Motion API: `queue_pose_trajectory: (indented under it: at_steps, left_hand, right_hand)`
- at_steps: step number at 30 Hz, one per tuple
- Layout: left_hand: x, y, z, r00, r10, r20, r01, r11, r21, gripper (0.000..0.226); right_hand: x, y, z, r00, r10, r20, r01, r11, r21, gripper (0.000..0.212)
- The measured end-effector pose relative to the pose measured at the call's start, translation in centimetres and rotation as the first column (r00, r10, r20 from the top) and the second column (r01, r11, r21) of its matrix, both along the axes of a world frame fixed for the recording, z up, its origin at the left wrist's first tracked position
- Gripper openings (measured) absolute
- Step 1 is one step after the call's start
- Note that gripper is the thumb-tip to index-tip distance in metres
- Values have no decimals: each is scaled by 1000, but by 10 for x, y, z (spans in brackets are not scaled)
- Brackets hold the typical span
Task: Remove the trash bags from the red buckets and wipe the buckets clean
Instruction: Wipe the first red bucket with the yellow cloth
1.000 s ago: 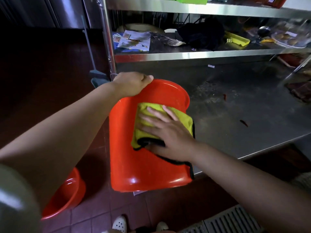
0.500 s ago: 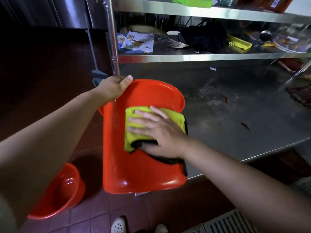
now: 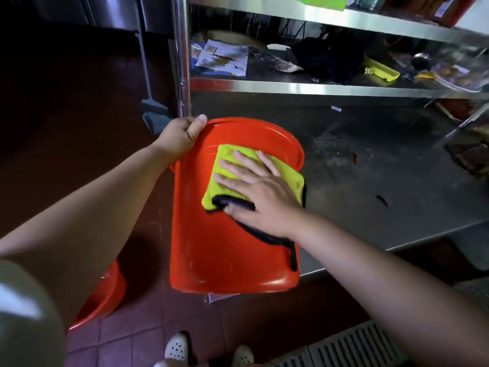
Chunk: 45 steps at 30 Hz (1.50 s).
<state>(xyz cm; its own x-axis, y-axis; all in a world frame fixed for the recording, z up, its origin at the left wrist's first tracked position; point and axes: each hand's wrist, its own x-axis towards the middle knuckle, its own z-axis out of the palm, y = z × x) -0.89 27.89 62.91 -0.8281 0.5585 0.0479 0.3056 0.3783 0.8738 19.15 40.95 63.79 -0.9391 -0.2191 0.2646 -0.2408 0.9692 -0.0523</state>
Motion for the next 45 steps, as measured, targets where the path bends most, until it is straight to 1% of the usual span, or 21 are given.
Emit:
queue_pose_trajectory:
  at_steps: [2, 4, 5, 6, 7, 8, 10, 11, 13, 15, 17, 20, 22, 24, 26, 28, 30, 35, 37, 41, 45]
  left_hand:
    - [3, 0, 6, 999, -35, 10, 35, 999, 22, 40]
    - [10, 8, 18, 999, -38, -33, 40, 998, 50, 23]
    - [15, 16, 26, 996, -68, -64, 72, 995, 69, 23]
    - [20, 26, 34, 989, -124, -85, 131, 988, 76, 27]
    - [25, 37, 38, 978, -183, -103, 189, 981, 48, 29]
    - [28, 48, 40, 969, -211, -125, 210, 978, -23, 29]
    - [26, 60, 37, 980, -158, -121, 131, 970, -204, 36]
    - [22, 62, 34, 989, -132, -71, 114, 968, -222, 40]
    - [11, 63, 29, 993, -113, 22, 115, 979, -169, 43]
    - [5, 61, 26, 994, -105, 16, 107, 985, -138, 42]
    - [5, 60, 25, 996, -92, 17, 93, 990, -107, 42]
    - [3, 59, 23, 997, -73, 39, 76, 993, -90, 44]
    - [0, 55, 23, 994, -58, 89, 62, 997, -53, 44]
    - [-1, 50, 20, 990, -61, 129, 62, 998, -2, 45]
    - [0, 44, 18, 994, -41, 104, 43, 999, -15, 44]
    - [1, 39, 17, 998, -16, 68, 19, 999, -45, 42]
    - [4, 37, 18, 998, -8, 60, 11, 999, -44, 41]
    - [8, 35, 21, 998, 7, 61, -2, 997, -77, 47]
    - [9, 35, 22, 997, 22, 74, -16, 997, -78, 47]
    - [7, 34, 23, 990, 23, 142, -18, 999, -38, 47]
    - [0, 26, 21, 988, 13, 152, -16, 1000, 16, 41]
  right_hand:
    - [31, -8, -11, 999, 49, -8, -50, 998, -35, 53]
    - [54, -13, -19, 996, 89, -1, -89, 996, -25, 53]
    - [61, -15, -22, 995, 103, 9, -103, 995, -5, 54]
    - [64, -15, -23, 994, 110, 19, -110, 994, 12, 55]
    - [65, -15, -23, 994, 111, 25, -111, 994, 19, 55]
    - [64, -14, -22, 993, 113, 25, -113, 993, 15, 54]
    - [59, -10, -20, 991, 134, 26, -134, 991, 3, 52]
    - [55, -7, -19, 988, 150, 25, -150, 989, 1, 52]
    - [41, 1, -16, 986, 165, 17, -165, 986, -12, 51]
    - [18, 13, -10, 992, 127, -3, -127, 991, -41, 50]
    - [-8, 29, 1, 999, 32, -23, -34, 997, -68, 49]
    - [-40, 56, 17, 992, -119, 28, 122, 983, -135, 52]
    - [-50, 60, 16, 991, -130, 44, 134, 984, -115, 53]
    - [-49, 51, 11, 991, -131, 9, 131, 988, -79, 53]
    - [-38, 37, 4, 990, -136, -27, 134, 988, -78, 54]
    - [-20, 24, -2, 994, -98, -44, 95, 992, -82, 54]
    - [3, 13, -8, 999, -19, -49, 16, 998, -58, 53]
    - [62, -11, -30, 984, 179, 2, -179, 984, 5, 54]
    - [74, -15, -34, 966, 258, 15, -258, 966, -1, 55]
    - [59, -8, -27, 944, 330, 17, -329, 944, -26, 53]
    - [16, 5, -17, 959, 282, 7, -281, 959, -30, 54]
